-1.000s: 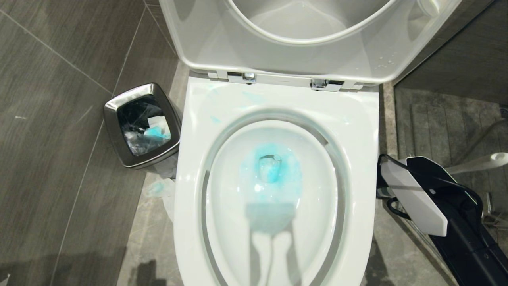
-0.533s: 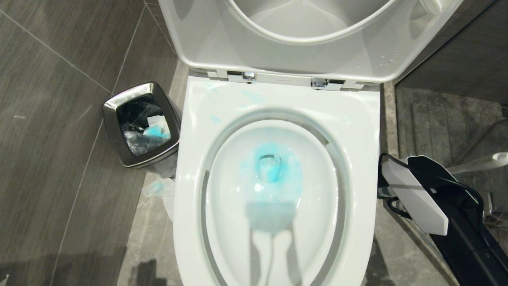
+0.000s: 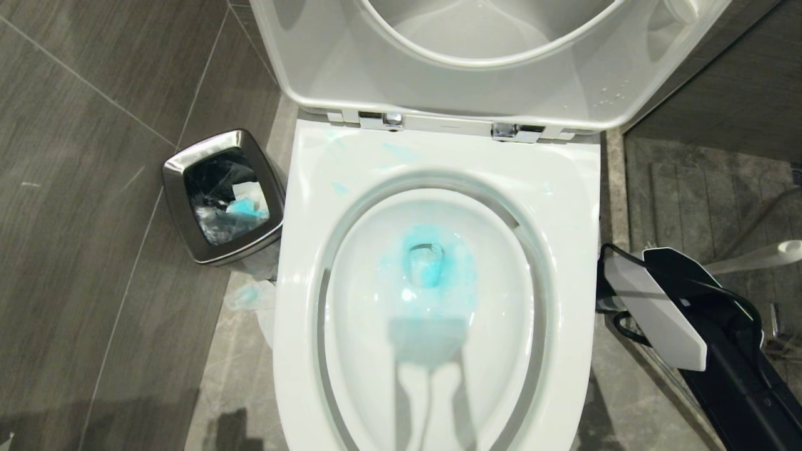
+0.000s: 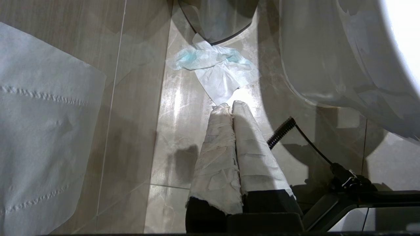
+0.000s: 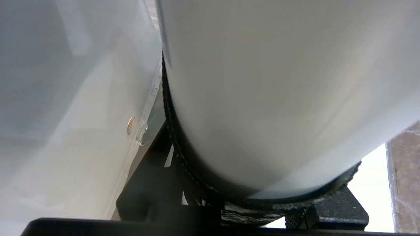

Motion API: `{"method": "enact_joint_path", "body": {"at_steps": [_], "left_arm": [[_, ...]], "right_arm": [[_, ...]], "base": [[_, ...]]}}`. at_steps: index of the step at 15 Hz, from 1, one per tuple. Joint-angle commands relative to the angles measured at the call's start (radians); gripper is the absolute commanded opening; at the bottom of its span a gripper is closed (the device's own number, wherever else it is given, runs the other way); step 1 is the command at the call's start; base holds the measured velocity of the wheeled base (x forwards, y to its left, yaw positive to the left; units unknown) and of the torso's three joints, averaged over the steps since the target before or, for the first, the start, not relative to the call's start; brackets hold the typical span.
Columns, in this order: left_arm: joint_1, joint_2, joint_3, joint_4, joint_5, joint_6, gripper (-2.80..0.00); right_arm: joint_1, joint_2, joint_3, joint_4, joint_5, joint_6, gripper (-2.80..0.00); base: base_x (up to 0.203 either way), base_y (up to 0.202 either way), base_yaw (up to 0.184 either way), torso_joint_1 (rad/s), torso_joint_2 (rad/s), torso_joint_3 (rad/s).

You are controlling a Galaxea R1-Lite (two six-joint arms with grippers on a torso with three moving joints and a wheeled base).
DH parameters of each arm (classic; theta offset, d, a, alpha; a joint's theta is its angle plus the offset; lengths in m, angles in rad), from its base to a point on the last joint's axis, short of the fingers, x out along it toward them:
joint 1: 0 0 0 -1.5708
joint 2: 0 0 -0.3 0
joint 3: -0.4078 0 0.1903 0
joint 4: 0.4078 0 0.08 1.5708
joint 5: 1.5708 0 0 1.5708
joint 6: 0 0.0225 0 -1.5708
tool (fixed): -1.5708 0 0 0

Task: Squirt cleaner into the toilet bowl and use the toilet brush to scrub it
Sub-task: Place the cleaning agent on the floor

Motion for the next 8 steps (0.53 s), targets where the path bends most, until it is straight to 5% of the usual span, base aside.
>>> {"method": "enact_joint_path", "body": {"at_steps": [1, 8], "left_arm": [[0.0, 0.001, 0.001, 0.0, 0.0, 0.0, -2.8], [0.0, 0.001, 0.0, 0.0, 0.0, 0.0, -2.8]], "right_arm": [[0.002, 0.0, 0.002, -0.012, -0.001, -0.003, -2.8], [0.0, 0.01, 0.002, -0.024, -0.012, -0.001, -2.8]], "base": [[0.0, 0.0, 0.0, 0.0, 0.0, 0.0], [0.0, 0.0, 0.0, 0.0, 0.0, 0.0]]}}
